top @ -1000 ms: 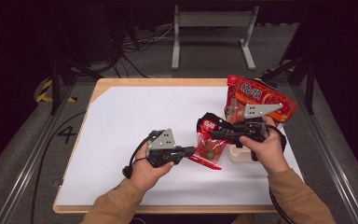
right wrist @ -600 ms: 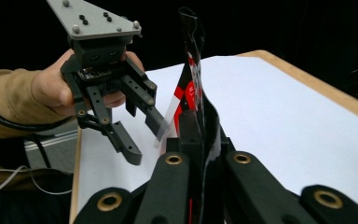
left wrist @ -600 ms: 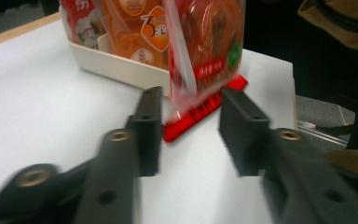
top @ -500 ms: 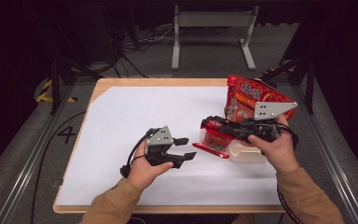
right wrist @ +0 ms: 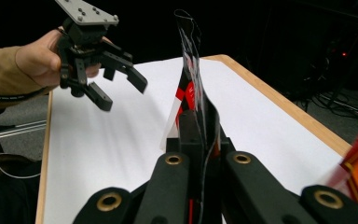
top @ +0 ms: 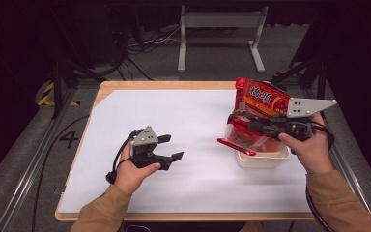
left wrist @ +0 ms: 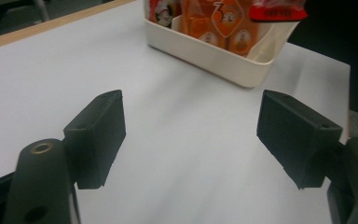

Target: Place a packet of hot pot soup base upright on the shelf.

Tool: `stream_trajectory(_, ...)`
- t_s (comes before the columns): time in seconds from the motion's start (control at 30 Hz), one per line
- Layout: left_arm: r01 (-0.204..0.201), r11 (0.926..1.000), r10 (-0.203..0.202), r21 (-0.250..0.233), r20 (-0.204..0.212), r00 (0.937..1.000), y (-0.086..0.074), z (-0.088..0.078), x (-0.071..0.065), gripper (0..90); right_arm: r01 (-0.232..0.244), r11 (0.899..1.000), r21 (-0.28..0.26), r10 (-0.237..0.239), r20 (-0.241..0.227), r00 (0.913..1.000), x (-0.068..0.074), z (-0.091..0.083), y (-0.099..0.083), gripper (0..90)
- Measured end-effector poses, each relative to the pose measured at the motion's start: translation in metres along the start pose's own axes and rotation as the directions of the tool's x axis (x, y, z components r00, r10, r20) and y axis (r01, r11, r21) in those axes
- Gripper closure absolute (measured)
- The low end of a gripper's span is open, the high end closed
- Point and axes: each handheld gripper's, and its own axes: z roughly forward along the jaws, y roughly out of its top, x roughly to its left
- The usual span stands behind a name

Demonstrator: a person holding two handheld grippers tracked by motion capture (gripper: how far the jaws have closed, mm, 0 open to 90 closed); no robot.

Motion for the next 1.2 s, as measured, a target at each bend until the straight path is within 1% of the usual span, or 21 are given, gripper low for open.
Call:
stream_trajectory(0.07, 0.019, 0.9998, -0.019, -0.003, -0.028, 0.9994, -0.006, -0.01, 0.008, 23.2, -0.001, 1.0, 0.005, 0.001, 0.021, 0.9998, -0.005, -0.008, -0.002, 90.0)
stream_trajectory(0.1, 0.019, 0.9998, -0.019, -0.003, -0.028, 0.9994, -0.006, -0.01, 0.008, 23.1, -0.001, 1.0, 0.006, 0.001, 0.028, 0.9996, -0.006, -0.01, -0.002, 90.0)
stream_trajectory(0.13, 0.033, 0.9995, -0.033, -0.001, -0.049, 0.9983, -0.009, -0.016, 0.012, 22.7, -0.002, 1.0, 0.007, 0.001, 0.032, 0.9995, -0.007, -0.012, -0.003, 90.0)
stream_trajectory(0.17, 0.033, 0.9995, -0.033, -0.001, -0.049, 0.9983, -0.009, -0.016, 0.012, 22.3, -0.002, 1.0, 0.007, 0.001, 0.032, 0.9995, -0.007, -0.012, -0.003, 90.0)
stream_trajectory(0.2, 0.038, 0.9993, -0.039, -0.002, -0.054, 0.9978, -0.011, -0.018, 0.014, 22.2, 0.001, 1.0, 0.013, -0.001, 0.038, 0.9993, -0.011, -0.018, -0.004, 90.0)
stream_trajectory(0.27, 0.053, 0.9986, -0.053, -0.001, -0.078, 0.9955, -0.015, -0.026, 0.02, 21.8, 0.005, 1.0, 0.019, -0.006, 0.041, 0.9992, -0.013, -0.021, -0.005, 90.0)
stream_trajectory(0.33, 0.056, 0.9984, -0.055, 0.001, -0.083, 0.995, -0.016, -0.028, 0.022, 21.8, 0.009, 1.0, 0.025, -0.01, 0.04, 0.9992, -0.014, -0.023, -0.006, 90.0)
stream_trajectory(0.37, 0.064, 0.9979, -0.064, 0.0, -0.089, 0.9939, -0.018, -0.03, 0.023, 21.7, 0.01, 0.999, 0.033, -0.011, 0.038, 0.9992, -0.015, -0.024, -0.006, 90.0)
stream_trajectory(0.53, 0.078, 0.9969, -0.079, -0.008, -0.122, 0.9894, -0.022, -0.043, 0.032, 21.4, 0.05, 0.996, 0.08, -0.054, 0.052, 0.9972, -0.017, -0.031, -0.01, 90.0)
stream_trajectory(0.63, 0.099, 0.9949, -0.101, -0.021, -0.142, 0.9848, -0.025, -0.052, 0.037, 21.2, 0.054, 0.995, 0.087, -0.059, 0.056, 0.9967, -0.017, -0.033, -0.011, 90.0)
stream_trajectory(0.67, 0.102, 0.9945, -0.104, -0.023, -0.144, 0.984, -0.025, -0.054, 0.038, 21.2, 0.065, 0.993, 0.095, -0.071, 0.057, 0.9959, -0.017, -0.034, -0.012, 90.0)
stream_trajectory(0.7, 0.104, 0.994, -0.108, -0.033, -0.157, 0.9816, -0.026, -0.059, 0.04, 21.2, 0.066, 0.993, 0.099, -0.072, 0.058, 0.9958, -0.017, -0.034, -0.013, 90.0)
stream_trajectory(0.87, 0.118, 0.9913, -0.127, -0.058, -0.175, 0.9764, -0.026, -0.071, 0.045, 20.9, 0.091, 0.99, 0.112, -0.099, 0.059, 0.9934, -0.019, -0.038, -0.015, 90.0)
stream_trajectory(0.9, 0.122, 0.9906, -0.131, -0.062, -0.179, 0.9751, -0.027, -0.073, 0.046, 20.9, 0.089, 0.99, 0.112, -0.096, 0.058, 0.9937, -0.019, -0.039, -0.015, 90.0)
stream_trajectory(0.93, 0.121, 0.9903, -0.132, -0.068, -0.185, 0.9738, -0.027, -0.075, 0.047, 20.9, 0.089, 0.99, 0.112, -0.096, 0.056, 0.9938, -0.02, -0.039, -0.016, 90.0)
stream_trajectory(0.97, 0.132, 0.9883, -0.145, -0.077, -0.188, 0.9715, -0.028, -0.077, 0.048, 20.8, 0.088, 0.99, 0.112, -0.095, 0.054, 0.994, -0.021, -0.039, -0.016, 90.0)
stream_trajectory(1.0, 0.132, 0.9882, -0.145, -0.077, -0.19, 0.9711, -0.028, -0.079, 0.049, 20.8, 0.094, 0.989, 0.116, -0.1, 0.048, 0.9938, -0.021, -0.039, -0.017, 90.0)
stream_trajectory(1.03, 0.146, 0.9857, -0.159, -0.084, -0.191, 0.9686, -0.029, -0.082, 0.05, 20.8, 0.093, 0.989, 0.117, -0.099, 0.045, 0.9941, -0.022, -0.039, -0.017, 90.0)
stream_trajectory(1.07, 0.148, 0.9846, -0.164, -0.092, -0.198, 0.9663, -0.03, -0.085, 0.051, 20.7, 0.096, 0.988, 0.12, -0.101, 0.041, 0.994, -0.022, -0.038, -0.019, 90.0)
stream_trajectory(1.13, 0.154, 0.9832, -0.171, -0.098, -0.202, 0.9643, -0.032, -0.088, 0.053, 20.7, 0.1, 0.988, 0.121, -0.104, 0.028, 0.9942, -0.022, -0.037, -0.02, 89.9)
stream_trajectory(1.2, 0.166, 0.9804, -0.185, -0.106, -0.208, 0.9605, -0.034, -0.092, 0.054, 20.7, 0.107, 0.986, 0.124, -0.11, 0.02, 0.9937, -0.023, -0.036, -0.022, 89.9)
